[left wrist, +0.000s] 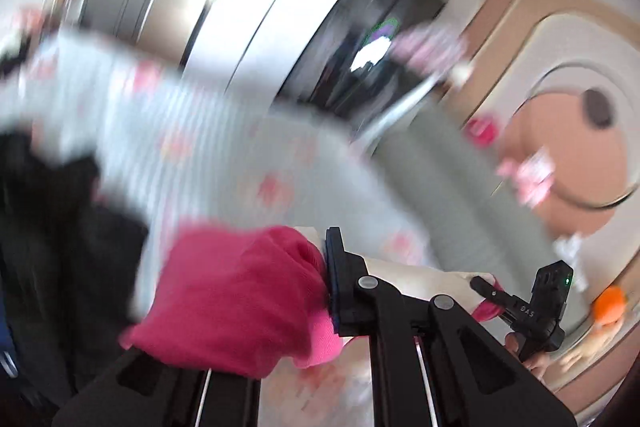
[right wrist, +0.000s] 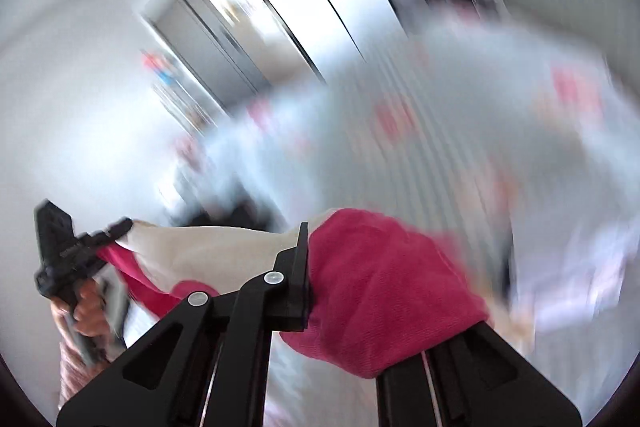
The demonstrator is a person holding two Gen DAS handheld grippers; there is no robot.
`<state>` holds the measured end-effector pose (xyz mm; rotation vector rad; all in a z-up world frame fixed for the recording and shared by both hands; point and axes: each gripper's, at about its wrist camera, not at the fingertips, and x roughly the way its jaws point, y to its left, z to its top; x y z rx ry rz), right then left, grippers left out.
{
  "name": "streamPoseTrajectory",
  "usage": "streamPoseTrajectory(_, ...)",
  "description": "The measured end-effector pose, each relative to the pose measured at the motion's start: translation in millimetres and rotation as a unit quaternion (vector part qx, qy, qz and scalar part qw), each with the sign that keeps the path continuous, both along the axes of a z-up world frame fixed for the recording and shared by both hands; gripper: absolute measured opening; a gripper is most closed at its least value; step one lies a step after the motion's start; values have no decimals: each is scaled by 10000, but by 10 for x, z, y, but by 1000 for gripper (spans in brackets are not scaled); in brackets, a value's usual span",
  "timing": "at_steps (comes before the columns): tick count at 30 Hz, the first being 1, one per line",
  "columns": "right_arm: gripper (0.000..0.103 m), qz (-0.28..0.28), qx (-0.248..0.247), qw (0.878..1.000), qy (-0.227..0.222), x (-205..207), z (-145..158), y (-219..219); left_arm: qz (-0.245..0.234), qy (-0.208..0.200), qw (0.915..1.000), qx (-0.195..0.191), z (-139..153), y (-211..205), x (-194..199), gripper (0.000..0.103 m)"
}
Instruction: Fold clothes
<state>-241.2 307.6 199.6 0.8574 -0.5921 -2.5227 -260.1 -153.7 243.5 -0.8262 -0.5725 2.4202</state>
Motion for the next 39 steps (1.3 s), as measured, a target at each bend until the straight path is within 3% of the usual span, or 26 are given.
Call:
streamPoseTrajectory(2,7,23,-177,9979,621,124,697,41,21,511,9987,-5,635,-36,217,10)
streamPoseTrajectory(3,7,38,-209,9964,818,207,921,71,12,646,9979,-53,702,-42,333,10)
streamPoseTrajectory(5,8,82,-181,9946,1020,329,1173,48,-7,902,9958,-156,803,-54,565,10)
streamPoseTrajectory(7,8,127,-110,9946,1021,446,1191,21,-27,1157,9929,-258,904,-66,797,10)
streamPoseTrajectory(9,9,128,-12,9964,843,507,938,-6,-45,1035,9941,-307,705,-26,842,10)
streamPoseTrajectory(11,10,134,43,9985,524,607,509,80,-108,581,9979,-273,207,-26,903,10)
streamPoseTrajectory(14,10,134,75,9996,-240,733,-506,228,-110,-147,9993,-338,-654,-13,933,10)
streamPoseTrajectory(15,10,138,59,9988,-473,782,-871,282,-89,-512,9982,-311,-1061,-29,918,10)
streamPoseTrajectory(17,10,54,-101,9930,-1176,791,-1747,370,-61,-1259,9918,-184,-1854,-50,888,10)
streamPoseTrajectory(20,10,-110,-294,9764,-2138,740,-2883,521,-17,-2259,9742,-23,-2914,-75,900,11)
streamPoseTrajectory(22,10,-205,-357,9650,-2590,790,-3449,588,-5,-2848,9586,39,-3581,-101,956,12)
streamPoseTrajectory(24,10,-294,-274,9561,-2903,922,-3876,614,1,-3095,9509,-57,-3885,-100,1040,14)
streamPoseTrajectory(27,11,-224,-6,9550,-2956,1147,-4132,576,-69,-3073,9510,-345,-4048,-30,1202,15)
streamPoseTrajectory(29,12,-196,206,9600,-2785,1245,-4093,555,-136,-3027,9521,-402,-4062,10,1295,24)
streamPoseTrajectory(30,13,-186,312,9625,-2690,1297,-4059,544,-71,-3118,9498,-250,-4057,-25,1354,32)
streamPoseTrajectory(33,18,-188,317,9700,-2404,1523,-3808,528,203,-3173,9463,576,-3999,-230,1669,33)
streamPoseTrajectory(35,21,-243,177,9745,-2226,1710,-3766,563,498,-2900,9531,710,-3947,-304,1926,42)
streamPoseTrajectory(39,23,-66,101,9697,-2439,1969,-3939,467,345,-3029,9489,820,-4174,-215,2077,46)
